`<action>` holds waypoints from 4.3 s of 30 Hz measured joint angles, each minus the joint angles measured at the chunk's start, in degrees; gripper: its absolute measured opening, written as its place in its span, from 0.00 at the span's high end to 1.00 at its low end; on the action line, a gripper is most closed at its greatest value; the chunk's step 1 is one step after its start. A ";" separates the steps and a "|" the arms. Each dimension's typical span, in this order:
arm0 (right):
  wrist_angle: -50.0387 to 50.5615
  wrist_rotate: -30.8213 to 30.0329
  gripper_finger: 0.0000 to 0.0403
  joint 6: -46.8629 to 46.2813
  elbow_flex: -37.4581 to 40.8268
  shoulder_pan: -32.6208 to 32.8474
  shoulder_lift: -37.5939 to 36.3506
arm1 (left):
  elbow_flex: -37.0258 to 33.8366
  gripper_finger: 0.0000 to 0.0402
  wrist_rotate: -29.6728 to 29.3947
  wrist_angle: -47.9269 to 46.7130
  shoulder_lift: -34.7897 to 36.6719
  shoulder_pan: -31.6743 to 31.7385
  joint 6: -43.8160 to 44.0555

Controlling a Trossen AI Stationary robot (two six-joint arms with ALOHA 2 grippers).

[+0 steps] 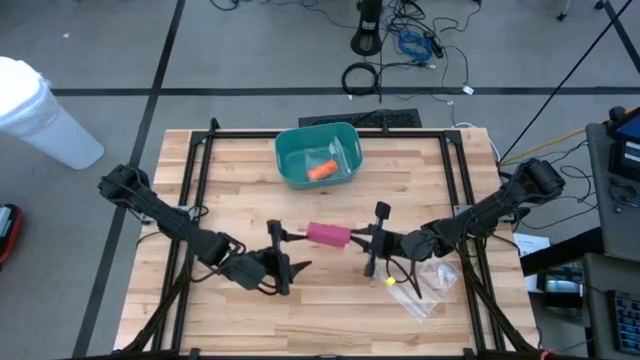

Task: Roll bandage
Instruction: Roll the pink bandage

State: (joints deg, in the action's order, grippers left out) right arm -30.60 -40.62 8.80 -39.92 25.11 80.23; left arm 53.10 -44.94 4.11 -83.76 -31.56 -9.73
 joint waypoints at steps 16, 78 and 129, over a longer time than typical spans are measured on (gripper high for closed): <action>-0.53 0.49 1.00 4.75 0.00 4.25 -6.19 | 0.00 0.20 0.64 1.30 -0.95 4.38 6.52; 6.13 1.95 1.00 -7.69 0.00 -3.74 -0.74 | 1.81 1.00 20.70 23.96 -2.24 -6.75 -5.64; -19.82 8.12 1.00 -7.13 12.22 -1.00 -8.01 | -8.70 0.53 6.85 17.32 -6.81 4.16 19.92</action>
State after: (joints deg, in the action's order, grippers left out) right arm -50.42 -32.51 1.67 -27.70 24.12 72.21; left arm 44.40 -38.10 21.43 -90.56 -27.40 10.19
